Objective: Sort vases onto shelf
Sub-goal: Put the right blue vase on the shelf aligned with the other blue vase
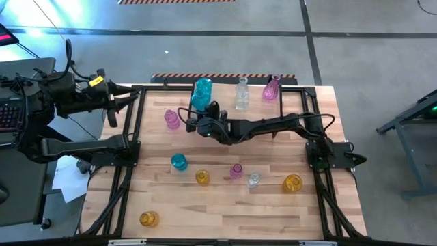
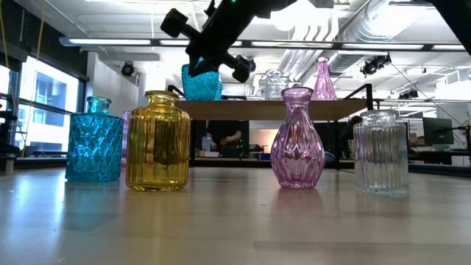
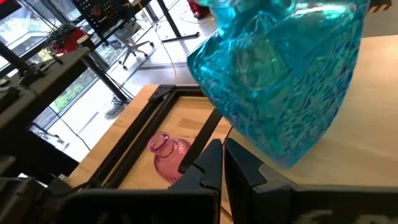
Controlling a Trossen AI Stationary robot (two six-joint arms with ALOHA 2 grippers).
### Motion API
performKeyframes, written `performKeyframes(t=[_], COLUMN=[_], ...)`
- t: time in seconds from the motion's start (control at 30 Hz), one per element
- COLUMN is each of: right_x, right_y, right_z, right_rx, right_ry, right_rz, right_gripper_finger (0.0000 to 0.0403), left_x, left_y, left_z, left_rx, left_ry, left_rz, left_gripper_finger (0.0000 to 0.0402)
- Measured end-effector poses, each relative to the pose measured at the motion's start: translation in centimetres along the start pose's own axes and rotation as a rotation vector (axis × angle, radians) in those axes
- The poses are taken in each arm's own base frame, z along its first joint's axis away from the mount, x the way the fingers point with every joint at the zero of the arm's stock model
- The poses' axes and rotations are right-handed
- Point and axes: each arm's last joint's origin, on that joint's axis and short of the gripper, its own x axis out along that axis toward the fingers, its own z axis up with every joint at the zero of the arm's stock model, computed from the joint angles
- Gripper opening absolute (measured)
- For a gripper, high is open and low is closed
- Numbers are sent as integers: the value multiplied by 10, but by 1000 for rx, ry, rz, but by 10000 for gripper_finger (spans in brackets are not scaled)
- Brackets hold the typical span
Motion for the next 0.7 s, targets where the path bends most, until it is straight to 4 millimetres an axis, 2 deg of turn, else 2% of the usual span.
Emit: performKeyframes(t=[0.7], right_x=[0], right_y=[-8], right_z=[-3], right_rx=[-33], right_ry=[-12], right_rz=[-95], right_gripper_finger=[0], left_x=[0], left_y=[0], left_z=[-1], left_rx=[-9], left_ry=[5], left_rz=[-9], left_gripper_finger=[117])
